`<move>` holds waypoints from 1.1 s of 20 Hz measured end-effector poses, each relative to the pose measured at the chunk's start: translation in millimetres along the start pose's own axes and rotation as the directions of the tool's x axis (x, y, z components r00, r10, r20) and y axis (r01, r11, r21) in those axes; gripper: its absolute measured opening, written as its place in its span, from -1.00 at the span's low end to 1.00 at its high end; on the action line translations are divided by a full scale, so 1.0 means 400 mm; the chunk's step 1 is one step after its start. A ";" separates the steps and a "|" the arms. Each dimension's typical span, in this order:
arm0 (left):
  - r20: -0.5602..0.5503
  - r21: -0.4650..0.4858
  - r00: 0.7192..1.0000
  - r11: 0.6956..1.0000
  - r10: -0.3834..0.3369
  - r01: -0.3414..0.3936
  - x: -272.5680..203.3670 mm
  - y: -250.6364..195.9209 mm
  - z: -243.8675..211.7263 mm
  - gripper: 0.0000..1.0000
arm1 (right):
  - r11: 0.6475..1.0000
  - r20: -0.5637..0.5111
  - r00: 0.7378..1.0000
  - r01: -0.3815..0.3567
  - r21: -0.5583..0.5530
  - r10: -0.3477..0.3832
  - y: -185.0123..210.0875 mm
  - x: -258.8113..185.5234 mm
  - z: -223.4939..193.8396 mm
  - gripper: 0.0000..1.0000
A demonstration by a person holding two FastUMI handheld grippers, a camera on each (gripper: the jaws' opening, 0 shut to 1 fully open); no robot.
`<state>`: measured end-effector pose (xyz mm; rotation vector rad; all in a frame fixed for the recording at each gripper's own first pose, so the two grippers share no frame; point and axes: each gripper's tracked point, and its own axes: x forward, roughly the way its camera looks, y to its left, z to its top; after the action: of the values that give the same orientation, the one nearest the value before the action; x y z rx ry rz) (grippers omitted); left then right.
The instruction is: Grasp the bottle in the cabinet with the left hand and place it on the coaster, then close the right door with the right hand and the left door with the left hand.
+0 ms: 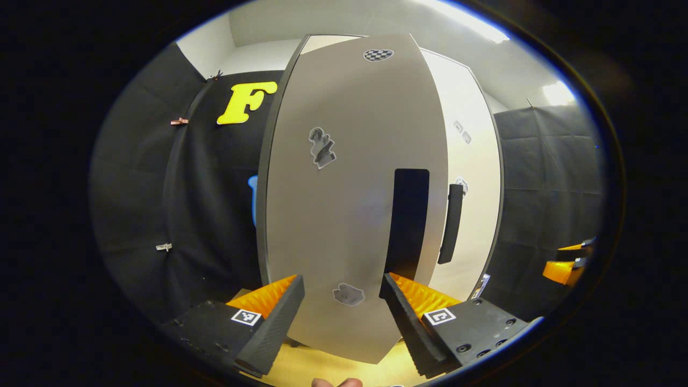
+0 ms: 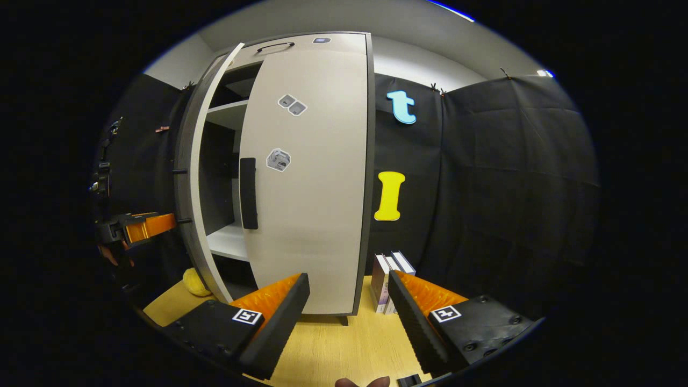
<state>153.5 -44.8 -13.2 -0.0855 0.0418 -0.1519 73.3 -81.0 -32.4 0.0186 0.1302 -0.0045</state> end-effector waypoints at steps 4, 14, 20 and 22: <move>-0.001 0.009 1.000 1.000 0.011 -0.011 0.032 -0.021 -0.002 0.89 | 1.000 0.009 1.000 -0.026 0.007 0.026 -0.001 0.006 0.012 0.96; 0.005 0.045 0.999 0.998 0.042 -0.043 0.135 -0.067 -0.008 0.89 | 0.998 0.028 0.997 -0.070 0.007 0.070 0.017 0.009 0.031 0.95; 0.012 0.064 0.998 0.996 0.058 -0.058 0.185 -0.070 -0.007 0.92 | 0.996 0.034 0.996 -0.085 0.021 0.084 0.022 -0.005 0.043 0.96; 0.016 0.055 0.998 0.996 0.063 -0.064 0.181 -0.067 -0.001 0.90 | 0.995 0.045 0.995 -0.092 0.024 0.091 0.028 -0.012 0.053 0.95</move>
<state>221.2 -82.1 -13.9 -0.0299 0.0259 -0.0889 71.4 -70.1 -10.5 0.0502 0.0850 0.0853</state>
